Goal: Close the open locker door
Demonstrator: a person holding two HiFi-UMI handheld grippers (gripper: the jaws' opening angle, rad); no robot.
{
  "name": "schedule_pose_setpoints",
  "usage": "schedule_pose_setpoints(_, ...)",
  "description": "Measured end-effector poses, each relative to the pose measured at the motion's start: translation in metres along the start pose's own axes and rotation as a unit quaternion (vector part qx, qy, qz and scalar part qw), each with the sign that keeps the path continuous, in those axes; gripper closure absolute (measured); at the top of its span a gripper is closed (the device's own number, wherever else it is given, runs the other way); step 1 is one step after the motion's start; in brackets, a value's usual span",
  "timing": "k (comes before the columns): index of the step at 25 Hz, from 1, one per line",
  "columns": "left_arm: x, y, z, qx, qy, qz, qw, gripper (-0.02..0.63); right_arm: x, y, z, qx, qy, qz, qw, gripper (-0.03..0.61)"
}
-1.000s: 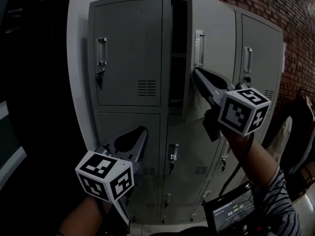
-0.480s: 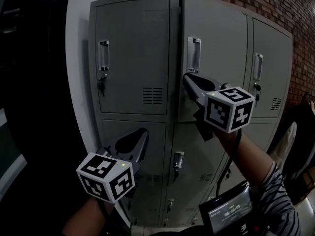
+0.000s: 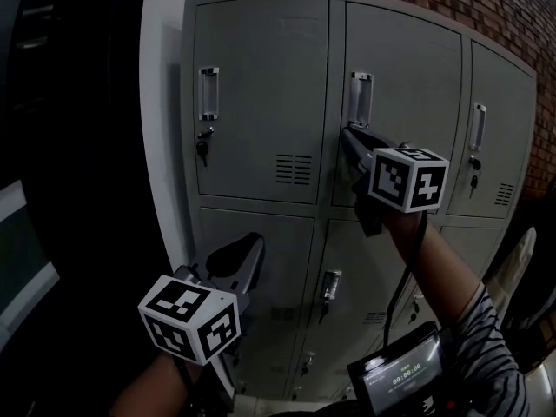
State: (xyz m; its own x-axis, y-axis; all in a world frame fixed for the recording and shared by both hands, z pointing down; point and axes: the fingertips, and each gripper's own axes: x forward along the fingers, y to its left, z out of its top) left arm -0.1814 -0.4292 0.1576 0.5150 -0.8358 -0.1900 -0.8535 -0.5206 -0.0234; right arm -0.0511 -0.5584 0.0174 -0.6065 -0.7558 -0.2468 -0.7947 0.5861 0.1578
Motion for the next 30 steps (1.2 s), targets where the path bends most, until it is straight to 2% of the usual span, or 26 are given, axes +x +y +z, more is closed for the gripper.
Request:
schedule_pose_setpoints(4, -0.008, 0.004, -0.006, -0.004, 0.003, 0.012, 0.9999, 0.592, 0.005, 0.002, 0.000, 0.003, -0.002, 0.006, 1.000, 0.577)
schedule_pose_setpoints(8, -0.013, 0.003, -0.011, -0.013, 0.003, 0.013, 0.9998, 0.592, -0.006, 0.010, 0.011, 0.017, -0.039, 0.029, 0.999, 0.577)
schedule_pose_setpoints(12, -0.011, -0.006, -0.020, -0.021, 0.011, 0.004, 0.9997, 0.592, -0.039, 0.023, 0.033, -0.006, -0.086, 0.045, 0.995, 0.575)
schedule_pose_setpoints(17, -0.012, -0.035, -0.025, -0.021, 0.008, -0.020, 0.9995, 0.592, -0.106, 0.032, 0.037, -0.017, -0.103, 0.042, 0.994, 0.577)
schedule_pose_setpoints(23, -0.033, -0.095, -0.043, -0.020, -0.006, -0.027, 0.9994, 0.595, -0.220, 0.055, 0.000, -0.022, -0.097, 0.046, 0.994, 0.578)
schedule_pose_setpoints(30, -0.092, -0.192, -0.081, -0.043, 0.009, 0.006, 0.9990, 0.595, -0.370, 0.061, -0.073, 0.070, -0.032, 0.022, 0.997, 0.578)
